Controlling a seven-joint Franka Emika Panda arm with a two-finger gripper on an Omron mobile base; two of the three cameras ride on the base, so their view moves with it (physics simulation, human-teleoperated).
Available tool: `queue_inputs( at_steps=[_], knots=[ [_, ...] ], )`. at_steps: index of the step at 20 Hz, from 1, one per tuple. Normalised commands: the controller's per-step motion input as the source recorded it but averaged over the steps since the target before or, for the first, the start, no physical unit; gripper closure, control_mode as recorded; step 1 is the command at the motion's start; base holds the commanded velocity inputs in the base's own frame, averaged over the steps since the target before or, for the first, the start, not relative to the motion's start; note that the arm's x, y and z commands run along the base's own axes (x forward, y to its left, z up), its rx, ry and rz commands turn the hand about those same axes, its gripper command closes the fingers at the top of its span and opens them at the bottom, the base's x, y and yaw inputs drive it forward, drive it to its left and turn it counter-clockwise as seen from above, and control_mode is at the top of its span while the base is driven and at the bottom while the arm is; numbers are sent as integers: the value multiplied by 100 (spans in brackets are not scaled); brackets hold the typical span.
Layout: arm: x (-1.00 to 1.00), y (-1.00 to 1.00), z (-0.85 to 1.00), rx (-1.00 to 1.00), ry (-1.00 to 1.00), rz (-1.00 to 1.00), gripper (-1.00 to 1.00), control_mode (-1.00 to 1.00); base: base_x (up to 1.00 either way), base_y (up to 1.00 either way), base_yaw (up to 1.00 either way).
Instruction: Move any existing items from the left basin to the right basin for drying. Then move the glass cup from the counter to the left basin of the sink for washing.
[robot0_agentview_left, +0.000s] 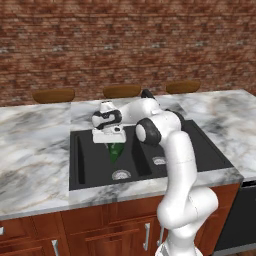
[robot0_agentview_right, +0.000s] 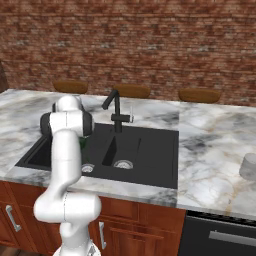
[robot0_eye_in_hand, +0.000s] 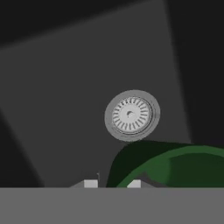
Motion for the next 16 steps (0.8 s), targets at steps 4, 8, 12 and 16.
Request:
queue_inputs(
  at_steps=[4, 8, 12, 16],
  knots=[
    [-46, 0, 50, 0, -2, -10, 100, -100, 0, 0, 0],
    [-47, -12, 41, 0, -1, -10, 100, -100, 0, 0, 0],
    [-43, -16, 36, 0, 0, -10, 100, -100, 0, 0, 0],
    [-48, -29, 31, 0, -2, -9, 100, -100, 0, 0, 0]
  ],
)
